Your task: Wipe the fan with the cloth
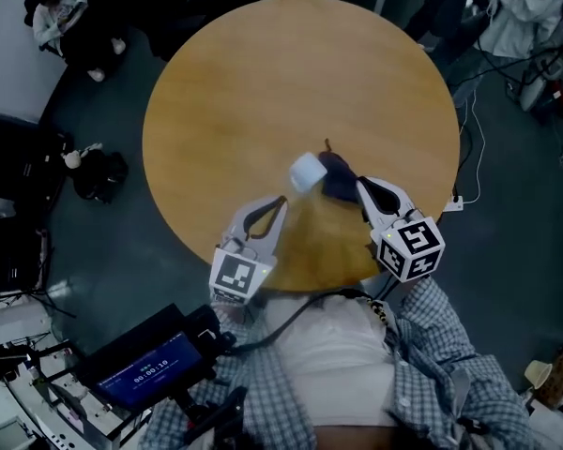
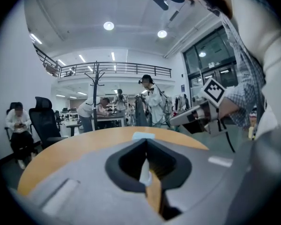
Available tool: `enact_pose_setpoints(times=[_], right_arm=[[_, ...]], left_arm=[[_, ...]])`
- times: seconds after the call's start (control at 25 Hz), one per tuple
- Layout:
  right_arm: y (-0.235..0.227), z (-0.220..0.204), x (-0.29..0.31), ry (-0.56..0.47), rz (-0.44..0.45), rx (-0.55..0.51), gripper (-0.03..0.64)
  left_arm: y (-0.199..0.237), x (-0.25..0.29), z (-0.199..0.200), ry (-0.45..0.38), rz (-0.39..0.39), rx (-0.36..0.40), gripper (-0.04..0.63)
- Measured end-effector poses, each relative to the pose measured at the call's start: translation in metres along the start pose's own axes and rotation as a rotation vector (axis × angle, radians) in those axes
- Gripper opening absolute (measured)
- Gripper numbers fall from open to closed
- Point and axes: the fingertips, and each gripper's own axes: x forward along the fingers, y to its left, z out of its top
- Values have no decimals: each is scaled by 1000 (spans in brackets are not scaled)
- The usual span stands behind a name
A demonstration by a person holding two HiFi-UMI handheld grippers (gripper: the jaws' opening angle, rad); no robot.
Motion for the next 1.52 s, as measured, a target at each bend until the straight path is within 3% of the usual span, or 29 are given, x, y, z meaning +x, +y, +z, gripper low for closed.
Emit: enact_pose_setpoints(times=[0.56, 1.52], right_arm=[[1, 23, -10, -90, 24, -32, 3], [7, 19, -10, -25, 52, -129, 3]], left_arm=[[15, 2, 25, -80, 54, 9, 2], [14, 5, 23, -51, 53, -10, 2]])
